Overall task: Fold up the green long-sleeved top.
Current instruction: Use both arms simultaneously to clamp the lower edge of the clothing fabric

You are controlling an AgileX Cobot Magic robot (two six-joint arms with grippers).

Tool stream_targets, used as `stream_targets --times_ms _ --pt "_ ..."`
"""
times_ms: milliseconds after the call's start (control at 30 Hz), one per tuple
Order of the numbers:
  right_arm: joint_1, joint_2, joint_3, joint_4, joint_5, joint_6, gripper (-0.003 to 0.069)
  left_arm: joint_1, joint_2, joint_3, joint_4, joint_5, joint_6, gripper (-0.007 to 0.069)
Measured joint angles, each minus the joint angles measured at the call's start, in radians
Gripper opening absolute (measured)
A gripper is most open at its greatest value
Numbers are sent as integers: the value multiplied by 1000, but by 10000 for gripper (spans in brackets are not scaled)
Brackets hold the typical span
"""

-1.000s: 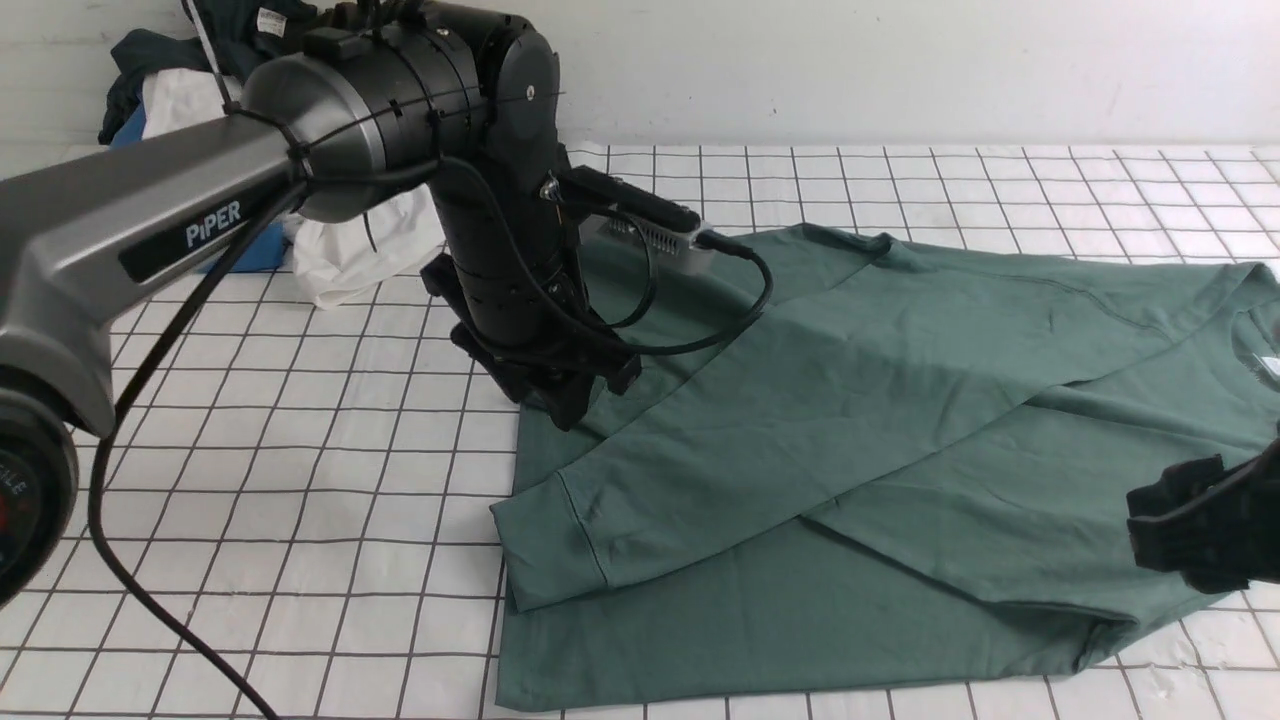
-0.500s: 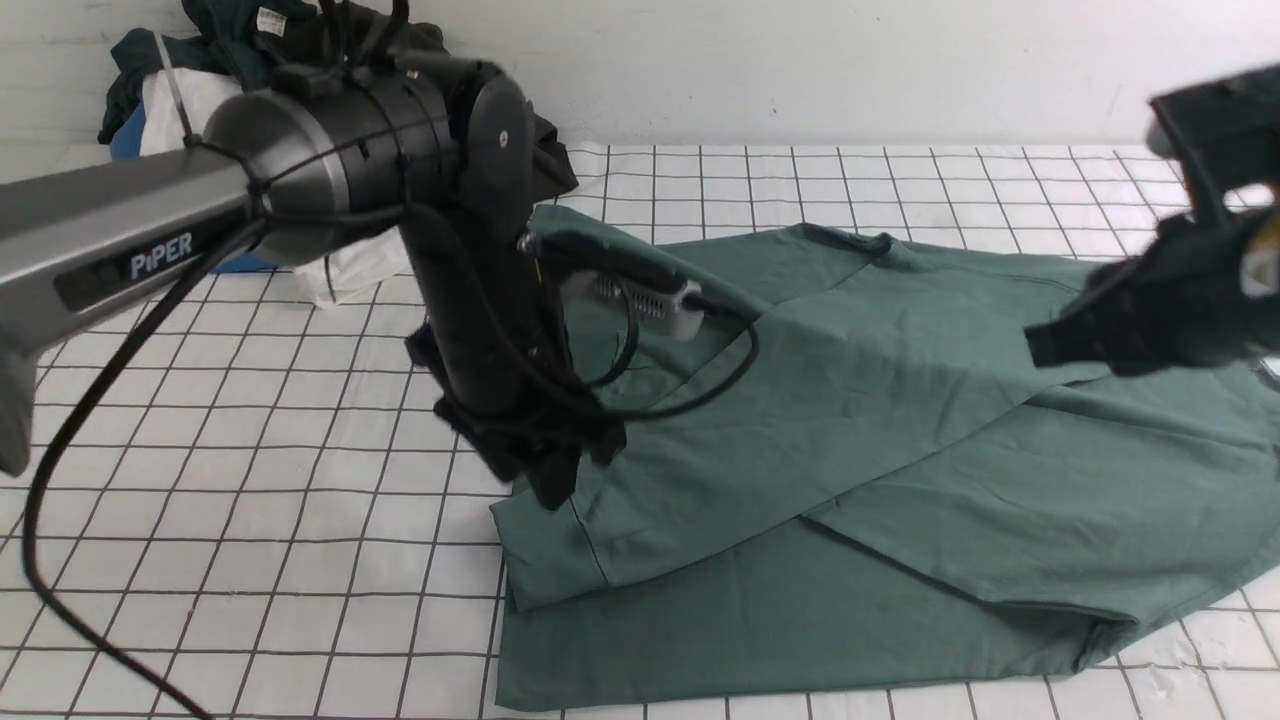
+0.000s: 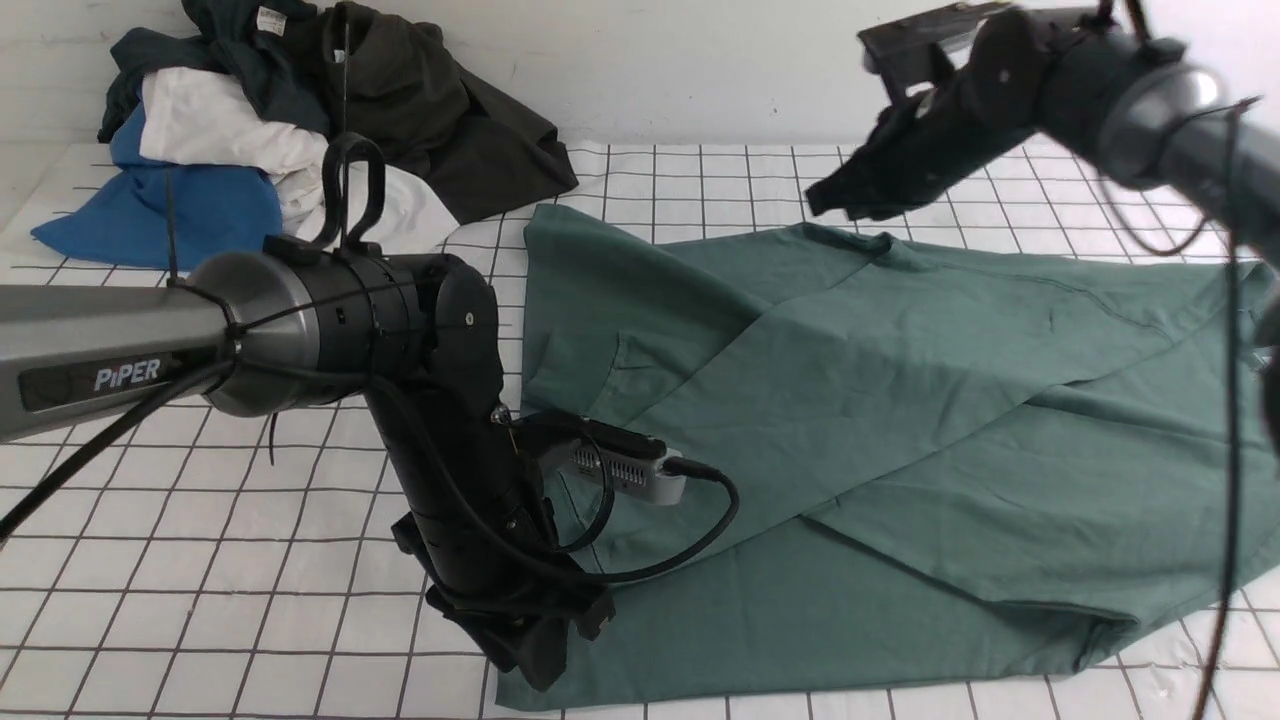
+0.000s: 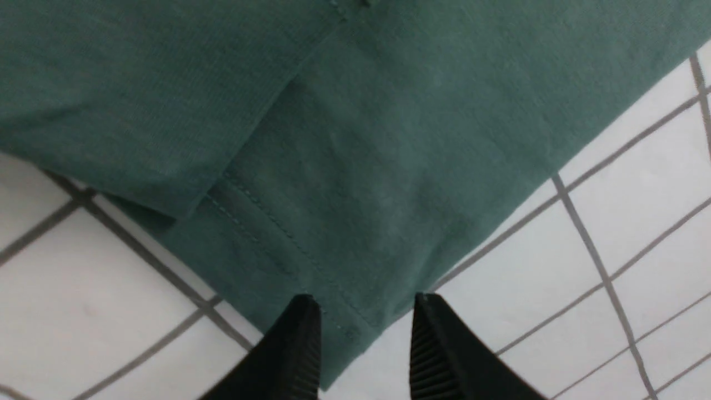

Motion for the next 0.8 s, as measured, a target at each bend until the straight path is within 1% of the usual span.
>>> stream_targets --times_ms 33,100,133,167,200,267,300,367,400,433,500,567,600,667,800 --pt "0 81 -111 64 38 -36 -15 0 0 0 -3 1 0 215" --pt "0 254 -347 158 120 -62 -15 0 0 0 -8 2 -11 215" --pt "0 268 -366 162 126 -60 -15 0 0 0 -8 4 -13 215" --pt "0 345 -461 173 157 -40 -15 -1 0 0 -8 9 -29 215" --pt "0 386 -497 163 163 -14 -15 -3 0 3 -7 16 -43 215" --pt "0 395 -515 145 142 3 -15 -8 0 5 -5 26 -55 215" --pt "-2 402 -518 103 117 18 -15 -23 0 13 -4 46 -70 215" --pt "-2 403 -518 75 100 28 -15 -33 0 19 -4 60 -77 215" --pt "-8 407 -518 23 63 69 -15 -55 0 29 -4 73 -85 215" --pt "-10 407 -518 17 58 76 -15 -58 0 30 -3 77 -86 215" --pt "-38 413 -513 -73 -5 194 -15 -95 0 34 -3 86 -93 215" --pt "-69 418 -513 -114 -31 266 -15 -118 0 34 -3 86 -94 215" --pt "-92 417 -512 -117 -36 291 -15 -130 0 34 -4 87 -94 213" --pt "-116 411 -510 -112 -33 297 -15 -135 0 34 -7 90 -94 213" --pt "-144 366 -498 -33 16 240 -15 -135 -36 34 13 92 -94 213"
